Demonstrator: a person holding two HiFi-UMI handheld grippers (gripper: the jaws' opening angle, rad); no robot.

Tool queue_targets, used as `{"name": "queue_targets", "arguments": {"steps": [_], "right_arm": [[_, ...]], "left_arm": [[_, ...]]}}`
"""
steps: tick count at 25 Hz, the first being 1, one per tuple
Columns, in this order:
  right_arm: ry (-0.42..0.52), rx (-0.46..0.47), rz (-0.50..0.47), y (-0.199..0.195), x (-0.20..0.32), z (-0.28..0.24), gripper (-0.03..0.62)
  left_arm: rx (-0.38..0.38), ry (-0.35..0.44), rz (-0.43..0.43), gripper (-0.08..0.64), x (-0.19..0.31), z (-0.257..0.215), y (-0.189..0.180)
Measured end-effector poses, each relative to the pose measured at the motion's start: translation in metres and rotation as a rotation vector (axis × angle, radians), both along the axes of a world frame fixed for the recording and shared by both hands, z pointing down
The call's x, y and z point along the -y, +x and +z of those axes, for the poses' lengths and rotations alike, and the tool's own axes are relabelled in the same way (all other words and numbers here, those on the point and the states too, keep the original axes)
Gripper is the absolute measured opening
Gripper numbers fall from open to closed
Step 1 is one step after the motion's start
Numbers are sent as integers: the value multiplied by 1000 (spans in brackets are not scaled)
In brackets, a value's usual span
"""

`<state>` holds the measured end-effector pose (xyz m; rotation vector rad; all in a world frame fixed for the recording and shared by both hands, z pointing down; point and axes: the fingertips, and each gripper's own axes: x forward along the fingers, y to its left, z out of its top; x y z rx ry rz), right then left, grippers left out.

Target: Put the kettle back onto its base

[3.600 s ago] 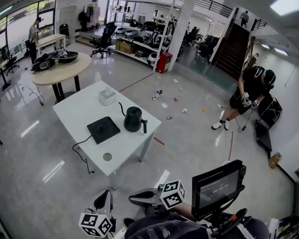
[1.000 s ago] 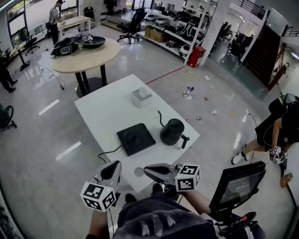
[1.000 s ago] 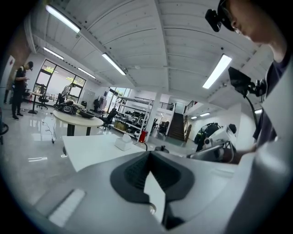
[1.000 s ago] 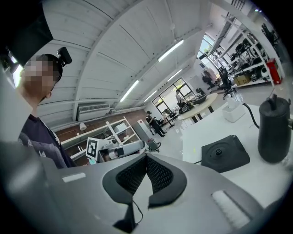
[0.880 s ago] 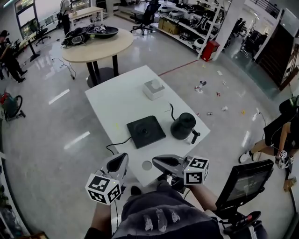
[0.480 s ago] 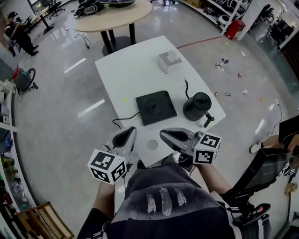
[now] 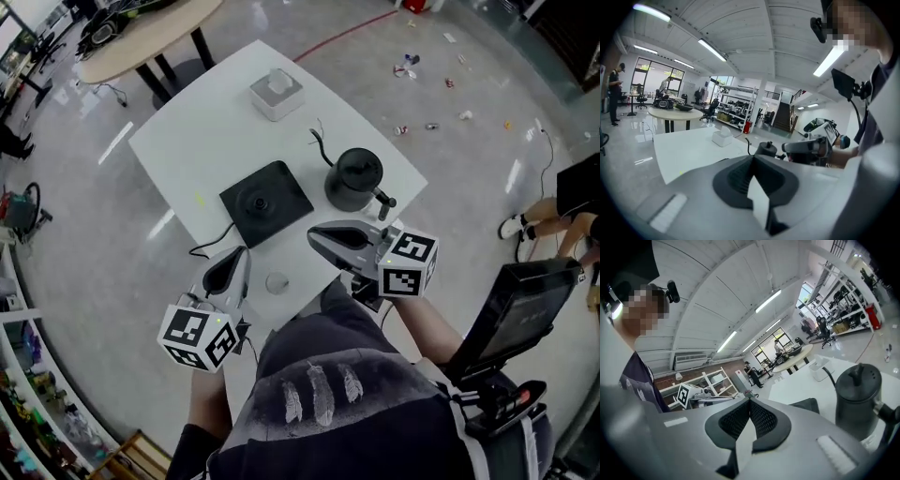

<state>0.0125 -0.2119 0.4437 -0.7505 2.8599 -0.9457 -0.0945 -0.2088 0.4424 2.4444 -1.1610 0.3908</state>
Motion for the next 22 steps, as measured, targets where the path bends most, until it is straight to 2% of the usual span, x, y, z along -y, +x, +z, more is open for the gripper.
{"name": "queue_targets", "arguments": {"steps": [4, 5, 7, 9, 12, 14, 18, 22], "right_arm": [[23, -25, 101, 26, 13, -7, 3], [30, -35, 130, 33, 15, -9, 24], [53, -73, 192, 47, 21, -9, 152], [88, -160, 271, 68, 30, -4, 256], [130, -362, 378, 106, 43, 16, 333], [115, -476, 420, 129, 50, 37, 356], [31, -621, 468, 165, 53, 85, 365], [-54, -683, 466, 183, 62, 124, 364]], "left_arm": [[-9, -11, 27, 0, 5, 0, 8], [-11, -15, 38, 0, 6, 0, 10], [-16, -21, 59, 0, 8, 1, 14], [-22, -23, 76, 0, 13, 5, 20], [-31, -25, 90, 0, 20, 9, 27], [-32, -26, 88, 0, 24, 9, 25], [-31, -32, 71, 0, 27, 13, 14], [-40, -32, 57, 0, 35, 13, 9]]}}
